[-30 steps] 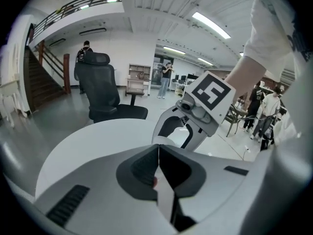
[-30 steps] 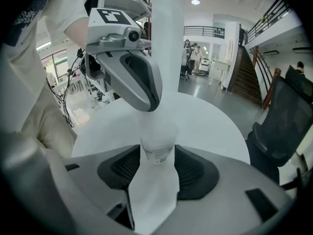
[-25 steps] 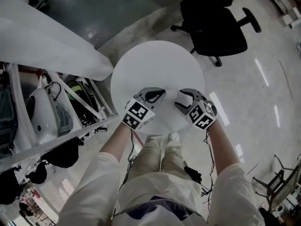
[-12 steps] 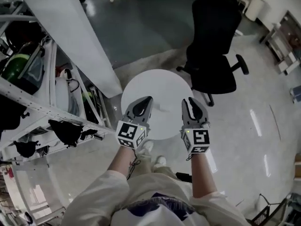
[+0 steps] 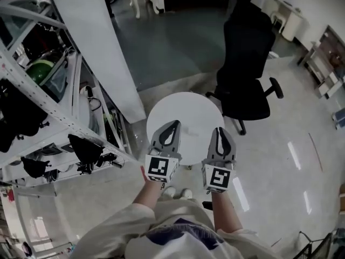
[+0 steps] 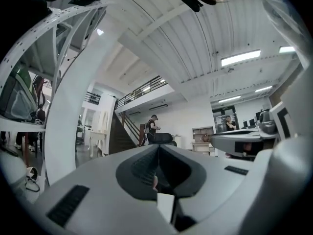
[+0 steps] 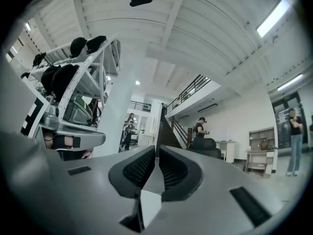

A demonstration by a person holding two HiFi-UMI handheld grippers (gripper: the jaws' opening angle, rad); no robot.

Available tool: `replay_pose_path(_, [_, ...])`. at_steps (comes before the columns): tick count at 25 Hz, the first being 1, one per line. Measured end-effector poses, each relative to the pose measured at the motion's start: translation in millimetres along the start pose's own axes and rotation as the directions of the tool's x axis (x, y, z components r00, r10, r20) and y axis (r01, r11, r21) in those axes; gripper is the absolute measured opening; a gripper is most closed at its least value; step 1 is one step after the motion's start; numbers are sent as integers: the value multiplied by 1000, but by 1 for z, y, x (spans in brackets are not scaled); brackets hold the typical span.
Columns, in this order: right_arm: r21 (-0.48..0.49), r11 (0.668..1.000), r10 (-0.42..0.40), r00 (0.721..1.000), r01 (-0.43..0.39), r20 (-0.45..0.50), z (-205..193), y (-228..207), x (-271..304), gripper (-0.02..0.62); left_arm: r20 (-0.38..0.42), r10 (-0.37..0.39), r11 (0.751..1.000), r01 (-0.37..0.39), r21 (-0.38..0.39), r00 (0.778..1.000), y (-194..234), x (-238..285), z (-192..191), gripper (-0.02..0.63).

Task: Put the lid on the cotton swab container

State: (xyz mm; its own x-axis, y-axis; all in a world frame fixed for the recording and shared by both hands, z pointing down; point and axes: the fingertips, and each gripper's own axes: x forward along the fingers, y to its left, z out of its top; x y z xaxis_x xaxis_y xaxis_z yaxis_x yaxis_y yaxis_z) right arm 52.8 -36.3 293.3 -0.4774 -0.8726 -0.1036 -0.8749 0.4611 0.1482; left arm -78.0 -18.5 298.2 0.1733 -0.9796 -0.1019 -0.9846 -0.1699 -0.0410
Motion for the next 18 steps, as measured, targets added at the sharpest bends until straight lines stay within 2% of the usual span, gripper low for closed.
replay_pose_path(9, [-10,999,-33,999,33,41,4,8,-7,11,58,-12,999,9,47,998,3,-1,21,0])
replay_pose_path(18, [-18,998,-57,997,58,53,12,8,-10,9,57,-15,998,12,64,998,3,-4,21,0])
